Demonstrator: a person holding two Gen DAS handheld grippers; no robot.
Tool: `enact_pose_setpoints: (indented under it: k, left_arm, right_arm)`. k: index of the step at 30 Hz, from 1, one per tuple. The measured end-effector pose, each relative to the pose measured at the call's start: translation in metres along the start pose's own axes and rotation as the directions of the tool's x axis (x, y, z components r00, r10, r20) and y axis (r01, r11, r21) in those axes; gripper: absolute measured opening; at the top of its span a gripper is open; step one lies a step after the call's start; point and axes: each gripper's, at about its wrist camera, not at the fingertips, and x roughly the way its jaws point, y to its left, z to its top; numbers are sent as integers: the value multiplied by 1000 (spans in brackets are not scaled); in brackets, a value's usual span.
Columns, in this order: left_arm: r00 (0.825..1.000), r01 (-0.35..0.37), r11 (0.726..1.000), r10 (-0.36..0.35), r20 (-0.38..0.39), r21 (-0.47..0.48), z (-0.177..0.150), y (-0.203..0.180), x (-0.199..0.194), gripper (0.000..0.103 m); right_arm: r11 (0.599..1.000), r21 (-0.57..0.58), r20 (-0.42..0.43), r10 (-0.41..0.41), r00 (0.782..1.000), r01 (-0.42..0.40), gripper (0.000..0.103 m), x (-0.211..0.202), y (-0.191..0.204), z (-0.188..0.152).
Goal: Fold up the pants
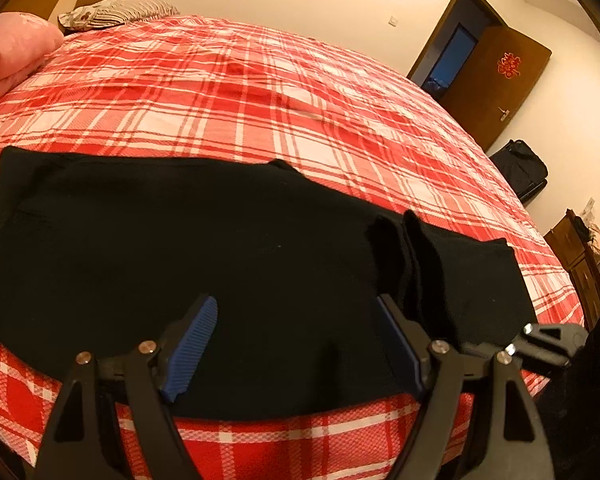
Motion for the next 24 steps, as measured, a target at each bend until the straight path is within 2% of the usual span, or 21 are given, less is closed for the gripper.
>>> enact_pose_setpoints:
  k: [1, 2, 6, 8, 9, 11, 14, 16, 18, 24]
  left_arm:
    - [1000, -4, 1000, 4, -1, 2, 0, 0, 0, 82]
    - [1000, -5, 1000, 5, -3, 3, -1, 0, 0, 82]
    - [1000, -23, 1000, 23, 1, 22, -2, 3, -5, 82]
    - [999, -44, 998, 44, 7, 36, -2, 5, -7, 82]
    - [998, -58, 997, 57, 14, 44, -2, 6, -9, 82]
    - [995, -93, 994, 91, 30, 59, -1, 9, -14, 82]
    - [991, -131, 989, 128, 44, 74, 2, 14, -19, 84]
    - [987, -156, 984, 152, 54, 83, 2, 17, -21, 84]
    - [982, -182, 978, 177, 63, 98, 2, 20, -25, 84]
    - [969, -244, 963, 237, 65, 118, 1, 40, -30, 87]
  right_arm:
    - [1000, 15, 5, 9, 1000, -9, 47, -2, -2, 0]
    - [999, 31, 12, 22, 1000, -22, 50, -6, -4, 0]
    - [996, 76, 66, 48, 997, -53, 50, -19, -12, -1]
    - [994, 97, 14, 44, 999, -45, 50, -6, -16, -2]
    - [993, 110, -46, 53, 997, -48, 51, 9, -18, -4]
    - [997, 73, -6, 25, 1000, -25, 53, 10, -13, -6]
    - [998, 60, -7, 30, 1000, -29, 54, 3, -5, -4]
    - [997, 64, 32, 50, 998, -52, 54, -8, -4, -2]
    - [997, 61, 64, 35, 997, -39, 54, -21, -2, 0]
    - [997, 76, 96, 2, 995, -10, 54, -41, -12, -3]
